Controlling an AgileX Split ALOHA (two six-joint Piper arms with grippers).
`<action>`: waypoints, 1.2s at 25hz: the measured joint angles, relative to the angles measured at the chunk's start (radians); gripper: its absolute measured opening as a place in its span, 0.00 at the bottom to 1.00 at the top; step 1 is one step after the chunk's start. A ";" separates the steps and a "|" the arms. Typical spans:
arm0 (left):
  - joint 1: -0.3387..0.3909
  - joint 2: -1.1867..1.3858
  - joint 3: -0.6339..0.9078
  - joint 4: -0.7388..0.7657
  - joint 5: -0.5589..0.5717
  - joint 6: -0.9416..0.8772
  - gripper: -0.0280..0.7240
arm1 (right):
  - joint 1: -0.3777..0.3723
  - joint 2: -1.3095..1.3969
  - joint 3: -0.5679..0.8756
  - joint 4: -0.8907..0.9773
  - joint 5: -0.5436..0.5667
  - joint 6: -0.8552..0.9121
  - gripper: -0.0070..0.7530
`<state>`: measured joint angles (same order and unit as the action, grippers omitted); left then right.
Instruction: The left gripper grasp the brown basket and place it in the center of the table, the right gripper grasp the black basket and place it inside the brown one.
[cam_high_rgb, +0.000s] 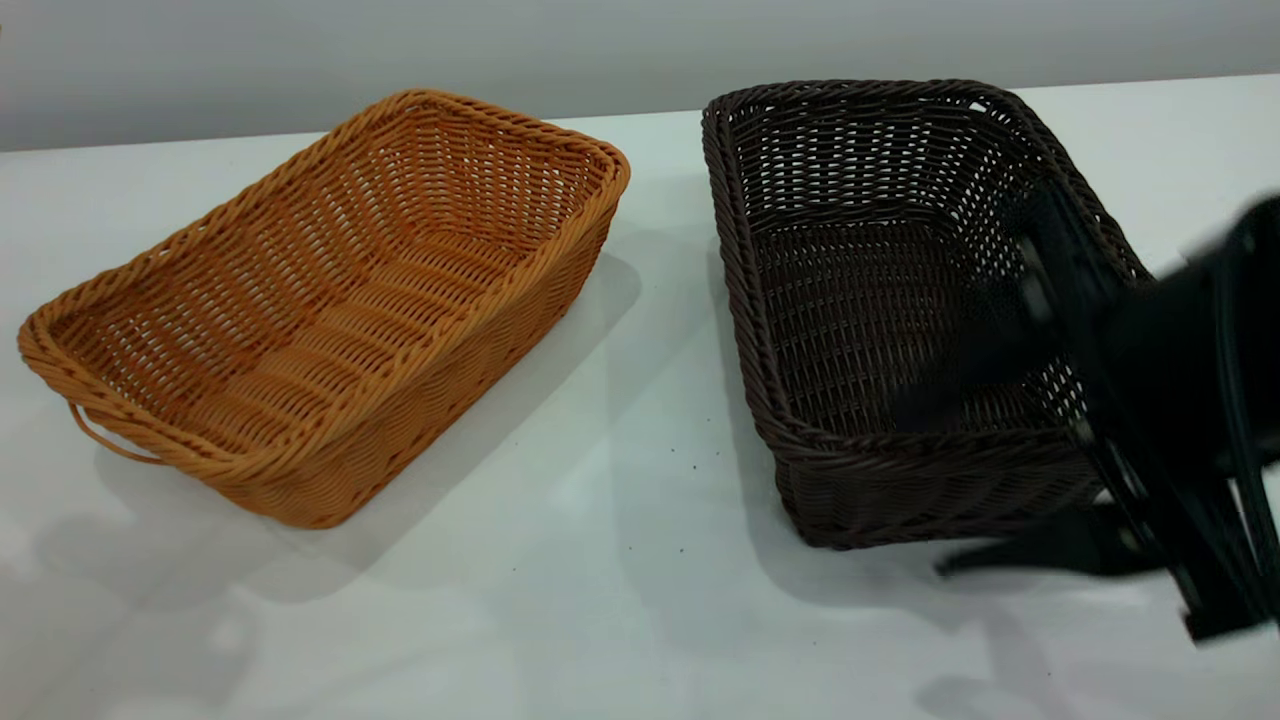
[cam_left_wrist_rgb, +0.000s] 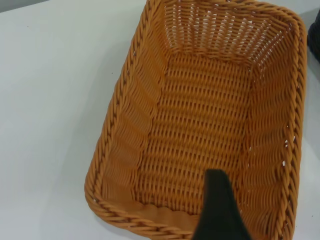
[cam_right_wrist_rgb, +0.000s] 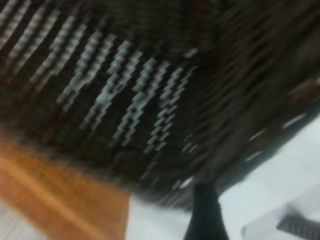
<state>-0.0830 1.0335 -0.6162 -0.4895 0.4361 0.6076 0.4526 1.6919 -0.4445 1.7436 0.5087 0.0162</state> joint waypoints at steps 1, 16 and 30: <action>0.000 0.000 0.000 0.000 0.000 0.000 0.58 | 0.000 0.000 0.001 -0.001 -0.002 -0.001 0.65; 0.000 0.000 0.000 -0.002 0.002 0.000 0.58 | -0.002 0.001 -0.062 0.001 -0.118 -0.099 0.65; 0.000 0.000 0.000 -0.009 0.019 0.000 0.58 | -0.003 0.099 -0.153 0.001 -0.187 -0.084 0.65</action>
<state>-0.0830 1.0335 -0.6162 -0.4981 0.4551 0.6076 0.4493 1.7910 -0.5972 1.7450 0.3212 -0.0675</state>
